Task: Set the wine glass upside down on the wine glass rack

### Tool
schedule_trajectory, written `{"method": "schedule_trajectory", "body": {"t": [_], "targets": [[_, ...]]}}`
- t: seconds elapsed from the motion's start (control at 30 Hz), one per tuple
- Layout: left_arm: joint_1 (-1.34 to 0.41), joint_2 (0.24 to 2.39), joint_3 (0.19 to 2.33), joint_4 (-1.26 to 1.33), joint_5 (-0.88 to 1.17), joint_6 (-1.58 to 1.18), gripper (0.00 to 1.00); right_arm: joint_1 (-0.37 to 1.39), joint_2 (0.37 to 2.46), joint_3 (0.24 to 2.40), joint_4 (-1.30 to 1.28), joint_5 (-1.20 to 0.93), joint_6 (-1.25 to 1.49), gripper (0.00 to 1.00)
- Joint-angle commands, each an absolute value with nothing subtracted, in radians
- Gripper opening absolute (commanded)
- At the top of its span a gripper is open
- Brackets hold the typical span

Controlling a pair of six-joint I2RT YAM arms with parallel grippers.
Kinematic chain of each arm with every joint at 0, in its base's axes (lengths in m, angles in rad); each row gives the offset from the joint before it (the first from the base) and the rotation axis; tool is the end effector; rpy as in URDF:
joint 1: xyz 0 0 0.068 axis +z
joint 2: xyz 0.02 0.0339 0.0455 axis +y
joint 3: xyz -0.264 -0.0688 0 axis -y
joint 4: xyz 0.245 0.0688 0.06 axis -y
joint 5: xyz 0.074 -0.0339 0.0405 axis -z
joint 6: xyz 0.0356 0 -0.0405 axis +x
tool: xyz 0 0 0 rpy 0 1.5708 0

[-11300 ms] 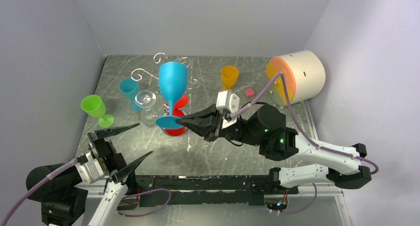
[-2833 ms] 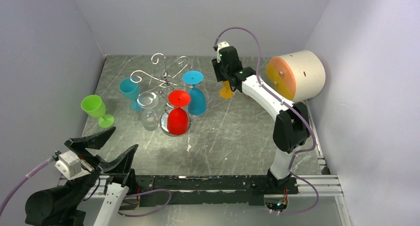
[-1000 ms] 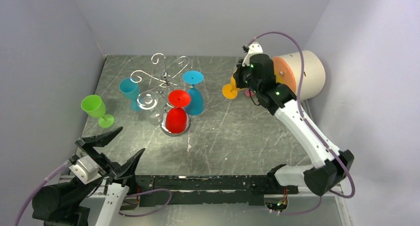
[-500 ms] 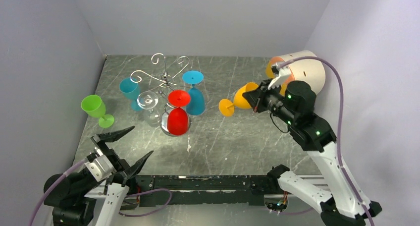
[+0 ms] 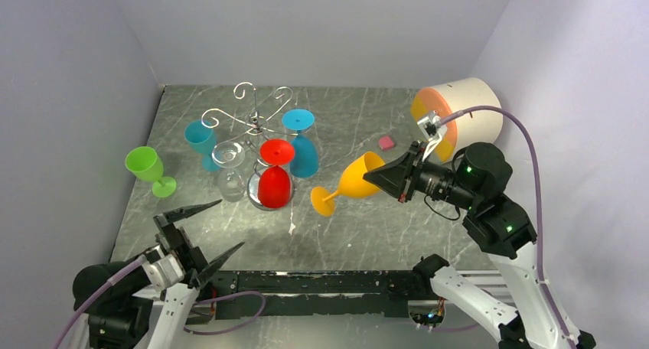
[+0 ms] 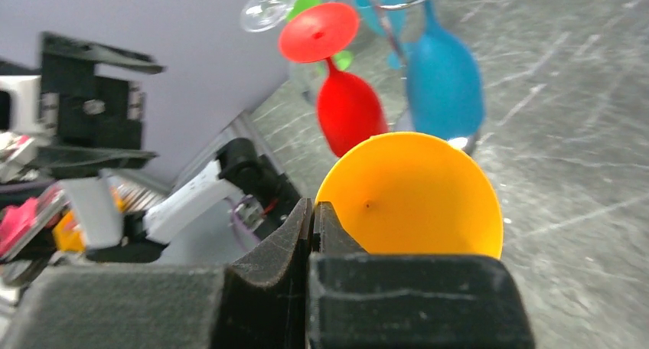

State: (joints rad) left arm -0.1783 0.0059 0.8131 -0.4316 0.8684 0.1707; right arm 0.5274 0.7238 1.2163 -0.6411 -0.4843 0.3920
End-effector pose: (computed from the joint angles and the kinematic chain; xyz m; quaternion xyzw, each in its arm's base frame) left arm -0.0321 -0.0218 0.3691 0.4311 0.4423 -0.2395 0.7491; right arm 0.0902 0.0717 0.4414 -0.2059 0.7233 0.4439 0.4872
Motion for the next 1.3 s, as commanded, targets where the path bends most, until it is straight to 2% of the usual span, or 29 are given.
{"method": "schedule_trajectory", "body": {"t": [0.0, 0.13, 0.3, 0.4, 0.53, 0.7, 0.9, 1.13, 1.27], "targets": [[-0.166, -0.012, 0.764, -0.361, 1.018, 0.208, 0.96, 0.528, 0.712, 1.19, -0.508, -0.74, 0.475, 0.0], [-0.164, 0.031, 0.783, -0.368, 1.124, 0.234, 0.93, 0.528, 0.704, 1.153, -0.377, -0.869, 0.579, 0.0], [-0.161, 0.088, 0.817, -0.411, 1.224, 0.282, 0.82, 0.529, 0.728, 1.062, -0.153, -0.948, 0.757, 0.0], [-0.158, 0.085, 0.808, -0.416, 1.245, 0.288, 0.82, 0.527, 0.76, 1.013, -0.021, -0.986, 0.836, 0.0], [-0.156, 0.072, 0.79, -0.42, 1.253, 0.308, 0.82, 0.528, 0.782, 1.017, 0.009, -0.961, 0.86, 0.0], [-0.155, 0.109, 0.796, -0.426, 1.29, 0.328, 0.78, 0.53, 0.809, 1.008, 0.122, -0.991, 0.936, 0.0], [-0.153, 0.156, 0.81, -0.441, 1.3, 0.365, 0.77, 0.531, 0.852, 1.032, 0.031, -0.982, 0.858, 0.0], [-0.149, 0.233, 0.829, -0.418, 1.364, 0.369, 0.74, 0.543, 0.883, 1.028, 0.126, -0.996, 0.915, 0.0], [-0.146, 0.245, 0.769, -0.343, 1.389, 0.308, 0.72, 0.556, 0.91, 1.034, 0.166, -0.984, 0.928, 0.0]]}}
